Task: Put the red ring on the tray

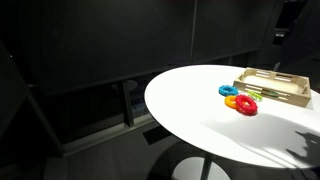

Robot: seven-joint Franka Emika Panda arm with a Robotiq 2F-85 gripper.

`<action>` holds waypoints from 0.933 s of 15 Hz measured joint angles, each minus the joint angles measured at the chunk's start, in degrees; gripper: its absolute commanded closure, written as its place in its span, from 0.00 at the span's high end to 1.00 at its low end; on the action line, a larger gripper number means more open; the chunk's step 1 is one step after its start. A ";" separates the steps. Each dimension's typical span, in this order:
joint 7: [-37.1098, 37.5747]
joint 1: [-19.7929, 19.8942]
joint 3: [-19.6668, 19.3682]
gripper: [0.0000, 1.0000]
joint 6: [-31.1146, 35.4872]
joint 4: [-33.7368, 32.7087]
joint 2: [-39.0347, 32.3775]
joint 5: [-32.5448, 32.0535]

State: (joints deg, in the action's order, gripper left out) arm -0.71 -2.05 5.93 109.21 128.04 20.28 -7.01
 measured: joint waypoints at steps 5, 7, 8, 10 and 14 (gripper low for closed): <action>0.00 0.00 0.00 1.00 0.00 0.00 0.00 0.00; 0.18 0.00 -0.01 1.00 0.00 0.01 -0.15 0.00; 0.48 0.00 -0.01 1.00 0.00 0.00 -0.42 0.00; 1.26 0.00 -0.01 1.00 0.00 -0.06 -1.45 0.00; 3.92 0.00 -0.01 1.00 0.03 -0.14 -5.16 0.00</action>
State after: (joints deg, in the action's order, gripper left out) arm 3.21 -2.05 5.92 109.24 127.90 15.12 -7.01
